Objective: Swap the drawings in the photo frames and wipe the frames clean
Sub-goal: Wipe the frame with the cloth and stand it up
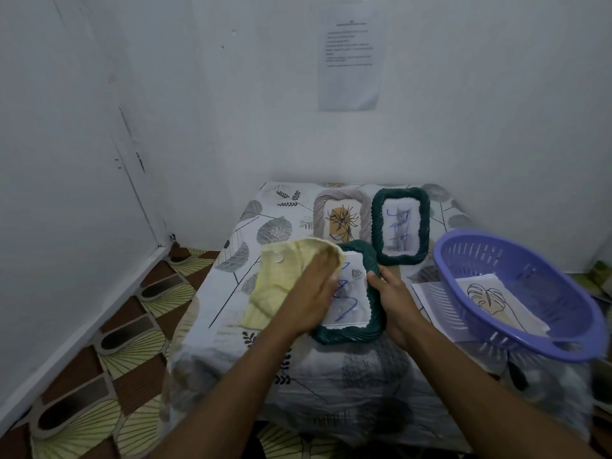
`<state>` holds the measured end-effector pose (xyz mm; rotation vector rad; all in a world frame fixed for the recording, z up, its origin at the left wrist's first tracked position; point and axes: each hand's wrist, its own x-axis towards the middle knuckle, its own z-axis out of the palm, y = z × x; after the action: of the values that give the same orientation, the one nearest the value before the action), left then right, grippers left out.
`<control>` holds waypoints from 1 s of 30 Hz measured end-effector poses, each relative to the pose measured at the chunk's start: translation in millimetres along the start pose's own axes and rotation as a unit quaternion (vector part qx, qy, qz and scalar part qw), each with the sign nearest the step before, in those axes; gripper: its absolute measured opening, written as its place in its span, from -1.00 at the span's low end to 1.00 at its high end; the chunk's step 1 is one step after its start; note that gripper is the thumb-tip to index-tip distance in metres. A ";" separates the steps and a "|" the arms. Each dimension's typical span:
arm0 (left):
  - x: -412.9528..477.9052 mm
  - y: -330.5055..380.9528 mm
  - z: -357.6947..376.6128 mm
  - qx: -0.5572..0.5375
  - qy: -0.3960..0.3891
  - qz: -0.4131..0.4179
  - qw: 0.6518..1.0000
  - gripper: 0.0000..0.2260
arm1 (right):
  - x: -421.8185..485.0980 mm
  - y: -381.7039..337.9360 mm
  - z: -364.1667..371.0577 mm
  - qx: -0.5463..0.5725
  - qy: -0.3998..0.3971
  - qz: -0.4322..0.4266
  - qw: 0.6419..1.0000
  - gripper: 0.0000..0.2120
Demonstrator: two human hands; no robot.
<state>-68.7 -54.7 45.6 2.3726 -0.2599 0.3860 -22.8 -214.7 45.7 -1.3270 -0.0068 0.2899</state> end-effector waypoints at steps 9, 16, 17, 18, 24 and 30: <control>-8.3 1.6 16.3 0.164 -0.007 0.038 0.986 -0.39 | -7.7 -4.9 -9.3 0.021 -0.005 -0.004 1.000 -0.75; -11.0 -9.7 11.1 0.217 -0.018 -0.002 0.976 -0.31 | -12.5 -0.5 7.7 0.034 -0.039 0.004 0.999 -0.77; -10.1 -7.4 10.4 0.220 -0.023 0.008 0.975 -0.30 | -12.9 0.0 9.0 0.034 -0.039 0.005 0.999 -0.78; -12.0 -3.4 11.6 0.220 -0.036 0.028 0.974 -0.28 | -12.3 -0.3 9.1 0.032 -0.036 0.005 0.999 -0.78; -29.0 0.0 22.3 0.226 -0.062 0.045 0.971 -0.33 | -13.8 3.3 -0.2 0.033 -0.024 -0.003 0.999 -0.73; -20.3 16.2 19.9 0.220 -0.065 0.061 0.971 -0.31 | -16.3 -5.2 -1.3 0.087 -0.007 -0.015 0.996 -0.73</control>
<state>-88.4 -78.4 34.6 2.8325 -0.4196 0.3760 -37.3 -220.5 53.0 -1.1517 -0.0130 0.2675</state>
